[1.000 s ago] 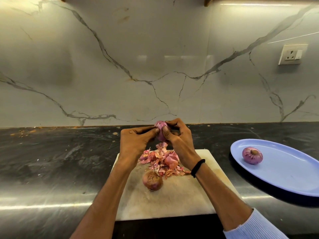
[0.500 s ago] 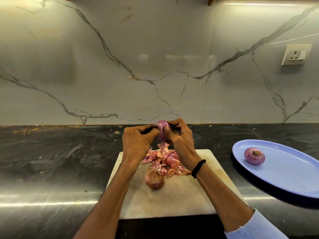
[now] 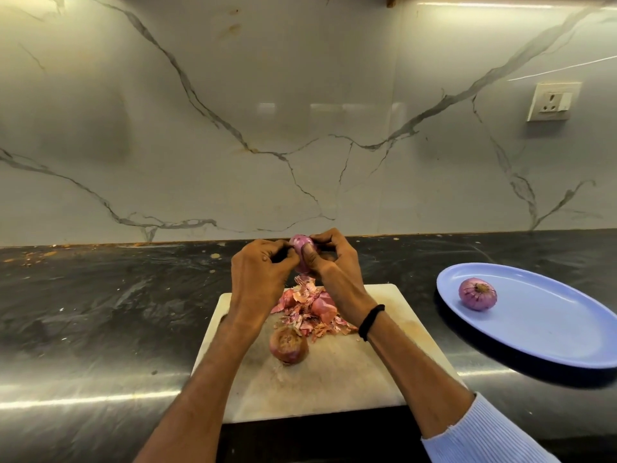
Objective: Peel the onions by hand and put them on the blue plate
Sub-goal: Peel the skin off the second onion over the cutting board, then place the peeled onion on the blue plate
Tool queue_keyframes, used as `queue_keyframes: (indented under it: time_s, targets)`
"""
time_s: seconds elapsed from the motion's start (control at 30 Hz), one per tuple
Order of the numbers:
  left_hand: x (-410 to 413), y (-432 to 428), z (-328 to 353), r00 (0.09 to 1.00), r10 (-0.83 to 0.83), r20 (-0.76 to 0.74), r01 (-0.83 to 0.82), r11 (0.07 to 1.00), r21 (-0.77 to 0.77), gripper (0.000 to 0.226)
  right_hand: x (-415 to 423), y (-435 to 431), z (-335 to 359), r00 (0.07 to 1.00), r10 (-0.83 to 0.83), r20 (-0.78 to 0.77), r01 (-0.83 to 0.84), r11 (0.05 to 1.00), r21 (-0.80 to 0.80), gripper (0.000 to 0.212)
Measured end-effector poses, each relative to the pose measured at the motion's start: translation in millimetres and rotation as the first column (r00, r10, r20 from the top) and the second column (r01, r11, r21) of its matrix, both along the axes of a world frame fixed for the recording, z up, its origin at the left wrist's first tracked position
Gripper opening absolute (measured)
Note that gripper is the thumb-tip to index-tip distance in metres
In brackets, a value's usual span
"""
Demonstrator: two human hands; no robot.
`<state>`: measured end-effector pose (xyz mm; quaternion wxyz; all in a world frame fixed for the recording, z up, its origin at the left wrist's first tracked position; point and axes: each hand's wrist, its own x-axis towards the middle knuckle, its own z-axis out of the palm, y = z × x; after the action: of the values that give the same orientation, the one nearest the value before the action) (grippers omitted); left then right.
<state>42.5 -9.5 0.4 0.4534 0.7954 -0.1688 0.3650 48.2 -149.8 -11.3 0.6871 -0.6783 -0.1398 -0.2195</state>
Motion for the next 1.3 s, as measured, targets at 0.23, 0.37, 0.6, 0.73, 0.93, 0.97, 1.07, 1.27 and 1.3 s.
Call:
queue_keyframes:
  time_s: [0.23, 0.37, 0.6, 0.73, 0.93, 0.97, 1.07, 1.27, 1.3]
  targets:
    - [6.8, 2.3, -1.4, 0.996, -0.047, -0.075, 0.031, 0.98, -0.196, 0.012, 1.0, 1.9, 1.1, 0.998, -0.011, -0.061, 0.017, 0.995, 0.097, 0.015]
    - [9.5, 1.4, -5.0, 0.994, -0.048, -0.094, 0.027, 0.975, -0.221, 0.022, -1.6, -10.0, 8.0, 0.988, 0.047, -0.15, -0.002, 0.959, 0.283, 0.015]
    - [8.2, -5.1, -13.6, 0.983, -0.073, -0.169, 0.042, 0.983, -0.179, 0.031, -23.2, -30.8, 5.8, 0.957, 0.182, -0.227, -0.025, 0.828, 0.561, 0.01]
    - [2.9, -11.0, -16.4, 0.977, -0.077, -0.2, 0.042, 0.985, -0.17, 0.032, -46.1, -53.9, -1.2, 0.957, 0.13, -0.258, 0.044, 0.817, 0.574, 0.02]
    - [0.0, -10.0, -18.1, 0.965, -0.049, -0.258, -0.005, 0.979, -0.204, 0.026, -92.5, -146.0, -0.2, 0.862, -0.438, -0.256, 0.489, 0.851, 0.191, 0.02]
    - [0.0, -8.6, -18.4, 0.962, -0.048, -0.267, -0.012, 0.976, -0.219, 0.026, -99.3, -163.8, 0.5, 0.774, -0.592, -0.224, 0.614, 0.788, 0.039, 0.02]
    - [-1.2, -7.8, -20.5, 0.956, -0.056, -0.288, -0.016, 0.971, -0.24, 0.023, -110.7, -210.5, -5.7, 0.561, -0.818, -0.126, 0.757, 0.569, -0.32, 0.026]
    - [-7.5, -10.4, -25.5, 0.956, -0.104, -0.276, 0.03, 0.965, -0.261, 0.02, -119.4, -237.3, -26.7, 0.466, -0.88, -0.093, 0.591, 0.388, -0.708, 0.035]
    - [-8.6, -10.3, -26.0, 0.957, -0.109, -0.271, 0.035, 0.964, -0.264, 0.019, -118.5, -236.6, -29.4, 0.47, -0.88, -0.072, 0.563, 0.361, -0.743, 0.037]
